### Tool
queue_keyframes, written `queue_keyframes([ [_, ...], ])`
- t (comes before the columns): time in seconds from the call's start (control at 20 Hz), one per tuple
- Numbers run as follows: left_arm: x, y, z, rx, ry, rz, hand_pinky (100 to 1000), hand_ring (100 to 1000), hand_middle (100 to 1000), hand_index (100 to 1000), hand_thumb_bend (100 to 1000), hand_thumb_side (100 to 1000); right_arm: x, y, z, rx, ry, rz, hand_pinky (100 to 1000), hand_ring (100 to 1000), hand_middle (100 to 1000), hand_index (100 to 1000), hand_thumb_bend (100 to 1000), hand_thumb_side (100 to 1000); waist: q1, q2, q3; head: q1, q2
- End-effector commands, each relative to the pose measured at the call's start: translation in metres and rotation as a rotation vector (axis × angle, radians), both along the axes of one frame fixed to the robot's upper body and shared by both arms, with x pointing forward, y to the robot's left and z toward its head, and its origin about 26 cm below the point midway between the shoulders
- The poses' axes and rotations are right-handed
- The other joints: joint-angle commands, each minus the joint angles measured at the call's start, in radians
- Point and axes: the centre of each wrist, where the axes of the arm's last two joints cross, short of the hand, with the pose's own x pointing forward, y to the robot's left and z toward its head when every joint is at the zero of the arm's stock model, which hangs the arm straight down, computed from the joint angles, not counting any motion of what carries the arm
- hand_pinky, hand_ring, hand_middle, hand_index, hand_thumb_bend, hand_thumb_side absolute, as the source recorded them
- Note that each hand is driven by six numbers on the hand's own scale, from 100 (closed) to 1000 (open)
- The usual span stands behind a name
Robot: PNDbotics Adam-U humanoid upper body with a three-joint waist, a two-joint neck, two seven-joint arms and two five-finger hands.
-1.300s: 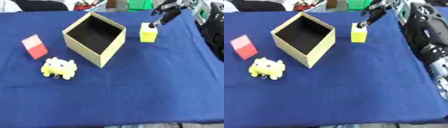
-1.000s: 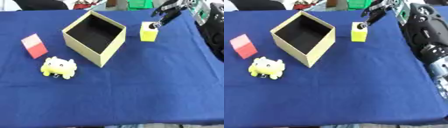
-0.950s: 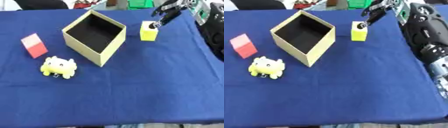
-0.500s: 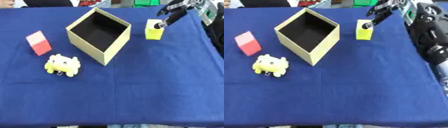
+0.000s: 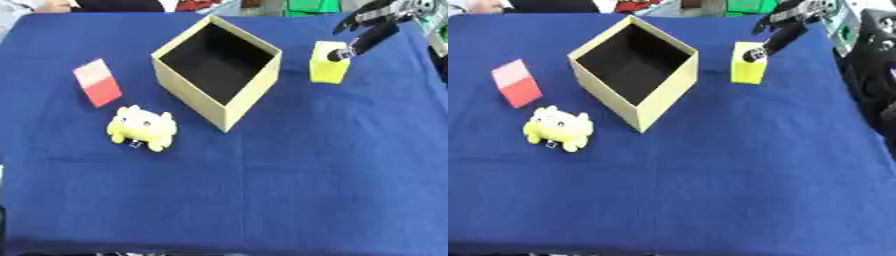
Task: Pick up objects on the table and place them in the box.
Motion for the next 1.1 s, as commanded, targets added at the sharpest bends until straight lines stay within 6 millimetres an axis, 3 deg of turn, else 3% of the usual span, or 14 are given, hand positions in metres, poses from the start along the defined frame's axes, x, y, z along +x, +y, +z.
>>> queue_keyframes([
  [0.05, -0.002, 0.000, 0.008, 0.019, -0.028, -0.002, 691, 632, 708, 712, 210, 920, -0.002, 0.001, 0.023, -0.064, -0.003, 0.049, 1000, 1000, 1000, 1000, 360, 794, -0.001, -0.015, 0.002, 0.004, -0.012],
  [1.1, -0.001, -0.001, 0.008, 0.017, -0.031, -0.010, 692, 636, 710, 712, 210, 921, 0.005, -0.004, 0.008, -0.105, 0.057, -0.001, 1000, 1000, 999, 1000, 386, 827, 0.001, 0.000, 0.006, -0.021, -0.025],
])
